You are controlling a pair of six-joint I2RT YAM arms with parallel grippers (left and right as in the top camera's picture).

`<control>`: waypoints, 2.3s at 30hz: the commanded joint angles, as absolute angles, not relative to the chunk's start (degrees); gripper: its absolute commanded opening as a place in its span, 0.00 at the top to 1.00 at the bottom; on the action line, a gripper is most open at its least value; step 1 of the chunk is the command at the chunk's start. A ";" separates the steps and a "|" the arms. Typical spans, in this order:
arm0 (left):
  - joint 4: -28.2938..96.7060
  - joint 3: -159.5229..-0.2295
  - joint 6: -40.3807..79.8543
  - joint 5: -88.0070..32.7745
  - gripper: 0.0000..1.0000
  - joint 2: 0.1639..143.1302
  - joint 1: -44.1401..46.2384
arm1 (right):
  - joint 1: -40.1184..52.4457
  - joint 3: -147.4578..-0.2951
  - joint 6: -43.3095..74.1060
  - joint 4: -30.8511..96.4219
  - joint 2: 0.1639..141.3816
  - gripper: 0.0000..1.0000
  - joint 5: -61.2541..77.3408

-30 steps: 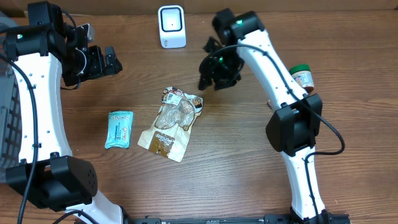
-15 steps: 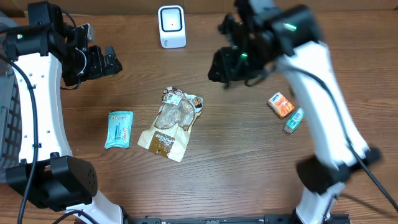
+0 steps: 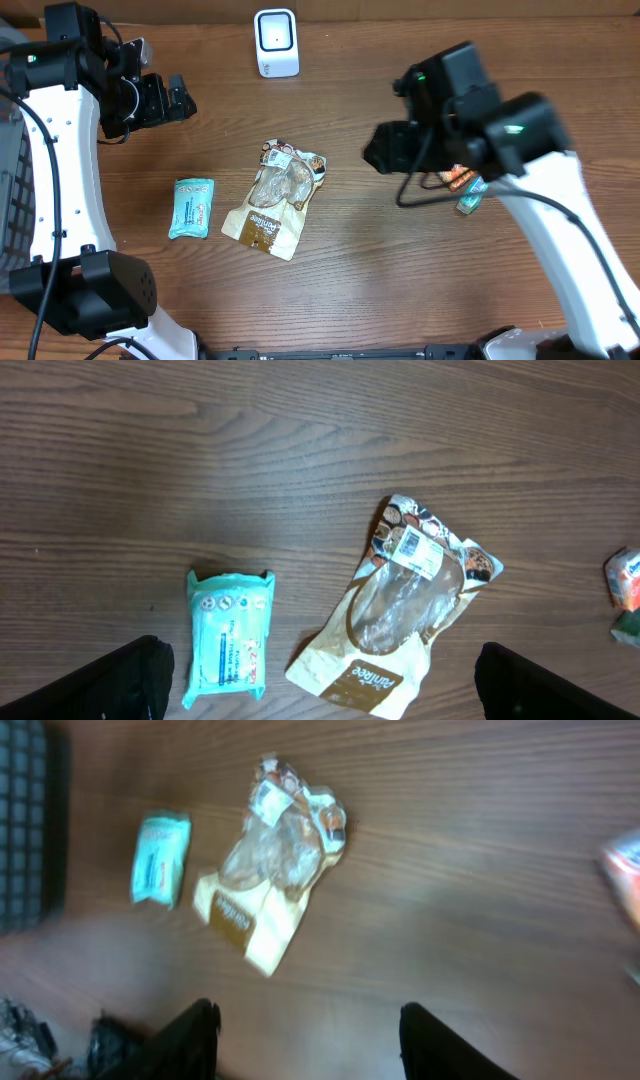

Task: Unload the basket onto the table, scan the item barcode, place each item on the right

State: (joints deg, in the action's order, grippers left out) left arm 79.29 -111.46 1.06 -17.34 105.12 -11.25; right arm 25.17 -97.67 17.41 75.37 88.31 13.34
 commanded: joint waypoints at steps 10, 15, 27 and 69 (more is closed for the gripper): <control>79.24 -111.70 -0.05 -17.41 0.00 103.77 -10.90 | 25.02 -66.15 33.78 31.00 96.40 0.45 24.91; 79.24 -111.70 -0.05 -17.41 0.00 103.77 -10.90 | 25.02 -65.63 37.41 23.35 105.25 0.45 31.88; 76.69 -111.70 3.60 -17.04 0.00 103.77 -10.85 | 26.37 -65.60 39.55 20.40 111.83 0.45 32.75; 50.46 -68.66 -4.97 -29.28 0.96 103.77 2.59 | 31.38 -65.73 42.98 3.36 116.81 0.65 31.88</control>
State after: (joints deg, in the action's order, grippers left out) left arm 50.68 -70.28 -3.25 -31.07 105.10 2.90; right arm 31.55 -65.95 43.66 3.46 116.38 31.14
